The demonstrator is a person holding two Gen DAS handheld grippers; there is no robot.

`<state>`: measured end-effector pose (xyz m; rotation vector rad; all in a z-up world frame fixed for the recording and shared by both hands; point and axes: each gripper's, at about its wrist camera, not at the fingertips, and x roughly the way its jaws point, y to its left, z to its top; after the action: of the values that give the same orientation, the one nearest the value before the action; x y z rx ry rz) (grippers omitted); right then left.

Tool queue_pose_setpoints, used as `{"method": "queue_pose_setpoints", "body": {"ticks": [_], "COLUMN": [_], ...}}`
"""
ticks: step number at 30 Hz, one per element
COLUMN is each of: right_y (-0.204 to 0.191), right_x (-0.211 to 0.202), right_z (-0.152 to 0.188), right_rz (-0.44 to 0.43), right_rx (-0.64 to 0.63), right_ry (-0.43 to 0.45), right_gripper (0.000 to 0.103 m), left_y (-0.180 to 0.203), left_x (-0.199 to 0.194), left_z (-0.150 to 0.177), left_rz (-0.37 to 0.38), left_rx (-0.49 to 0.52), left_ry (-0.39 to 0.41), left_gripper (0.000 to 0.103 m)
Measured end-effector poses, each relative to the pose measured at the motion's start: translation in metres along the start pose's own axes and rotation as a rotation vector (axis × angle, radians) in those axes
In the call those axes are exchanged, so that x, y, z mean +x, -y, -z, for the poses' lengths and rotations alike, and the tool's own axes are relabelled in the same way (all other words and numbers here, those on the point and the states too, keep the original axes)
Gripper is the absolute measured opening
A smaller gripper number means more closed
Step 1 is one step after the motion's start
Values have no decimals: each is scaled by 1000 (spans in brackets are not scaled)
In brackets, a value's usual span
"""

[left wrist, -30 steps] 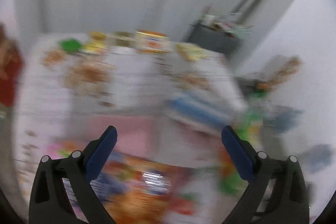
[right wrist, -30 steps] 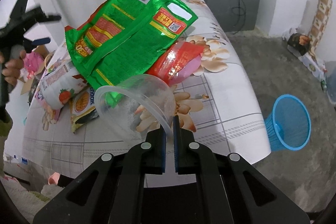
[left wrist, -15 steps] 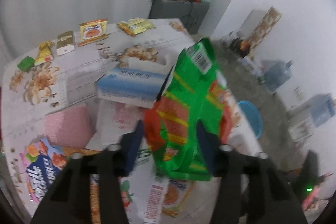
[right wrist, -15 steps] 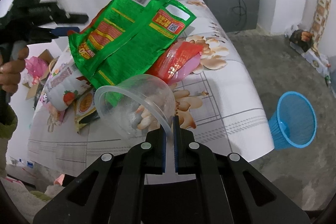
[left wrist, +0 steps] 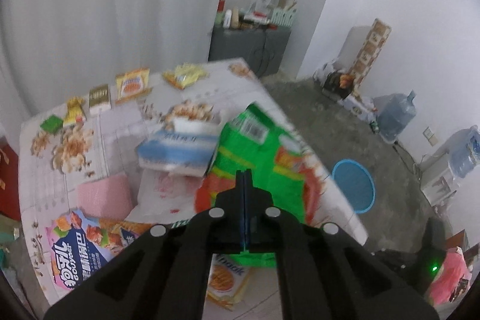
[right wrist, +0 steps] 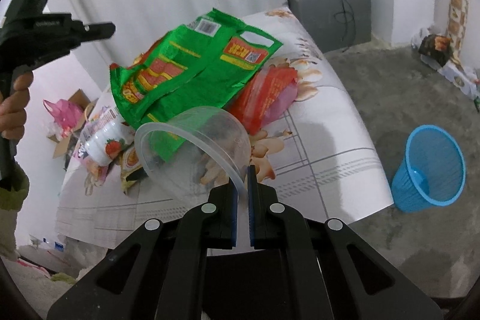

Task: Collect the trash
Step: 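Grasp the green foil bag with the left gripper while the right gripper holds the cup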

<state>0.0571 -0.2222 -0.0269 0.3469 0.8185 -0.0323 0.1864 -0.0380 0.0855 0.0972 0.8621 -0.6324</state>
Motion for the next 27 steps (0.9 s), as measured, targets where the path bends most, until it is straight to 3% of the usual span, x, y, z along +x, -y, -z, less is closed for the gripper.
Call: {"method": "queue_pose_setpoints", "body": {"ticks": [7, 11, 12, 15, 16, 21, 26, 27], "right_y": [12, 19, 20, 23, 24, 26, 25, 25], "right_x": [-20, -25, -24, -22, -20, -12, -4, -3], "right_z": [5, 10, 11, 11, 10, 8, 6, 6], "right_rz": [-45, -67, -69, -76, -78, -75, -54, -50], "right_rx": [16, 28, 30, 43, 47, 54, 46, 46], "right_ry": [47, 50, 49, 43, 40, 15, -15, -18], "right_gripper": [4, 4, 4, 4, 4, 4, 4, 4], "left_y": [45, 40, 36, 12, 2, -36, -42, -40], "left_x": [-34, -29, -27, -10, -3, 37, 63, 64], "left_z": [-11, -11, -10, -3, 1, 16, 28, 28], "left_rz": [1, -7, -12, -17, -18, -34, -52, -65], "left_rx": [71, 16, -6, -111, -150, -247, -180, -154], "left_ry": [110, 64, 47, -36, -60, -168, -212, -206], "left_gripper": [0, 0, 7, 56, 60, 67, 66, 59]}}
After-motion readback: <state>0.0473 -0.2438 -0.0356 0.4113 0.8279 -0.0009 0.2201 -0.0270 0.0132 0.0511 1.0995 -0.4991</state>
